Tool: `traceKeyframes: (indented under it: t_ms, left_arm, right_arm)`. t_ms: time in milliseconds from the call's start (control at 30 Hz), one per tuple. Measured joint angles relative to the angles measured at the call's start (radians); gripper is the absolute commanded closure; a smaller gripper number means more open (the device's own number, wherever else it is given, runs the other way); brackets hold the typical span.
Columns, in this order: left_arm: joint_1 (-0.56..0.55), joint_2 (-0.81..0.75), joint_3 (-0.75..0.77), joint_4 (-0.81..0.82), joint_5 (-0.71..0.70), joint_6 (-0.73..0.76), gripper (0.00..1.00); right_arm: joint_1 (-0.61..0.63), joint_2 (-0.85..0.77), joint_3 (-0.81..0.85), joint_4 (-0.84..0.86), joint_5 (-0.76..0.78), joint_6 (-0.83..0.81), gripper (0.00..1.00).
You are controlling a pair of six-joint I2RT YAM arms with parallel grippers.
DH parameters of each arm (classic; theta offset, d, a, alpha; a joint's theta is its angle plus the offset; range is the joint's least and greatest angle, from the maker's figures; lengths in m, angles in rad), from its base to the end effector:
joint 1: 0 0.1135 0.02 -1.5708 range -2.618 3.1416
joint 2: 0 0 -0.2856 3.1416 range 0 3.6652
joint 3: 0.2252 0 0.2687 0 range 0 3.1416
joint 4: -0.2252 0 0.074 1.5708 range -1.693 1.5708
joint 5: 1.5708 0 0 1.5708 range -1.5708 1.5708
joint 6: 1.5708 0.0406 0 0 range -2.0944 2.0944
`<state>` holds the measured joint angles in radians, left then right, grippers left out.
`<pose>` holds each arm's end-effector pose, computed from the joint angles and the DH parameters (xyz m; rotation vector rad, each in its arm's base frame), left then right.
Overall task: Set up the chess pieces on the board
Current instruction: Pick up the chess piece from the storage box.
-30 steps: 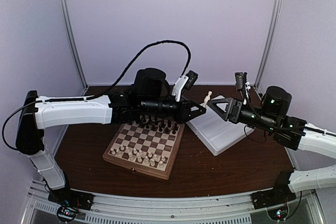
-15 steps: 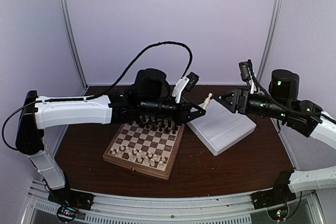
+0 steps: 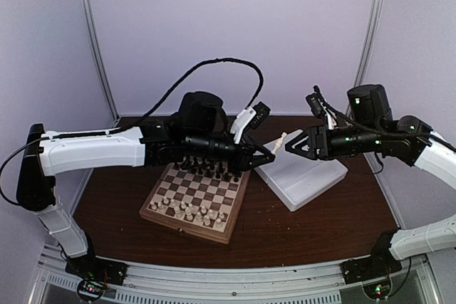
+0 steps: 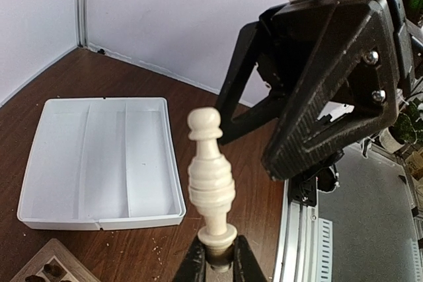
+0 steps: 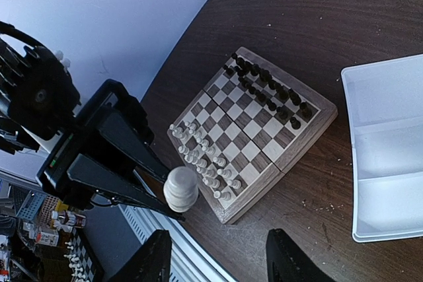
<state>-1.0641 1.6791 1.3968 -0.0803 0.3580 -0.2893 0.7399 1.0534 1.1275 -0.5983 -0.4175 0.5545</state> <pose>0.1933 -0.3775 0.3424 1.0381 1.8487 -1.2061 0.1600 0.1684 0.3853 -0.4863 2.2345 1.1733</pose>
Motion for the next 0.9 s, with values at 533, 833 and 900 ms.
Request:
traceKeyframes:
  t_ms: [533, 833, 900]
  left_arm:
    - [0.0, 0.0, 0.0, -0.02, 0.053, 0.022, 1.0]
    - [0.0, 0.0, 0.0, -0.052, 0.072, 0.031, 1.0]
    - [0.0, 0.0, 0.0, -0.054, 0.074, 0.032, 1.0]
  right_arm:
    - [-0.001, 0.013, 0.0, 0.041, -0.053, 0.005, 0.57]
    - [-0.007, 0.021, 0.0, 0.068, -0.058, 0.018, 0.54]
    - [-0.006, 0.031, 0.0, 0.072, -0.066, 0.02, 0.51]
